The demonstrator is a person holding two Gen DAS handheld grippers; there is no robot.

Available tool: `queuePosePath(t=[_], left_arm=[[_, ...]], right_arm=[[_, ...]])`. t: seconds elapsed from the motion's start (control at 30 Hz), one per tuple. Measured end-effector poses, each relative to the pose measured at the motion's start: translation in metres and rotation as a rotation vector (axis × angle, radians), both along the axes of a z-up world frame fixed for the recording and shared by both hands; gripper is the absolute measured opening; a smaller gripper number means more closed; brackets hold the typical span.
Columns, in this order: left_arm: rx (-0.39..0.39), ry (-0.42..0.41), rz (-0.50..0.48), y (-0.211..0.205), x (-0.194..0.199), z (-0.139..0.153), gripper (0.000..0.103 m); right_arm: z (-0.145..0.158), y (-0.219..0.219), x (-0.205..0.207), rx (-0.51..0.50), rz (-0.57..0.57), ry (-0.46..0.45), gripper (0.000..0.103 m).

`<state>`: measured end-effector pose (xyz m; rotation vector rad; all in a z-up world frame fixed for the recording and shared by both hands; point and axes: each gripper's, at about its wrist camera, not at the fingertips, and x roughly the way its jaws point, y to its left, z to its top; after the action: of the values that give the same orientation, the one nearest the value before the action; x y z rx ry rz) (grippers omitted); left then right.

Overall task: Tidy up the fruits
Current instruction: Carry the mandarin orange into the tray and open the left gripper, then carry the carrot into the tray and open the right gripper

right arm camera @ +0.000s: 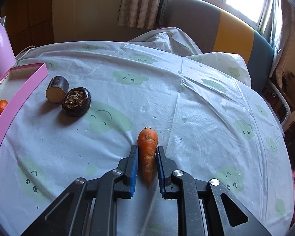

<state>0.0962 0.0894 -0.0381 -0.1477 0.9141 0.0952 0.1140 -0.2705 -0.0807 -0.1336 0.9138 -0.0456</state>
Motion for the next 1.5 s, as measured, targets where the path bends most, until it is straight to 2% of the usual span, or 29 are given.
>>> queuePosePath(t=[0.3,0.57,0.77,1.07,1.5], left_arm=[[-0.001,-0.045,-0.003,-0.007,-0.014,0.016,0.042],[0.005,-0.084,-0.032,-0.016,-0.026,0.029,0.043],[0.0,-0.079,-0.046,-0.022,-0.033,0.029,0.043],[0.0,-0.078,-0.067,-0.031,-0.04,0.026,0.043],[-0.006,-0.075,-0.065,-0.028,-0.045,0.024,0.043]], right_arm=[[0.002,0.004,0.0,-0.012,-0.021,0.006,0.018],[0.006,0.004,-0.004,0.044,-0.032,0.012,0.018],[0.009,0.015,-0.01,0.102,-0.005,0.023,0.018],[0.02,0.056,-0.021,0.212,0.095,0.025,0.018],[0.06,0.153,-0.025,0.312,0.354,-0.008,0.018]])
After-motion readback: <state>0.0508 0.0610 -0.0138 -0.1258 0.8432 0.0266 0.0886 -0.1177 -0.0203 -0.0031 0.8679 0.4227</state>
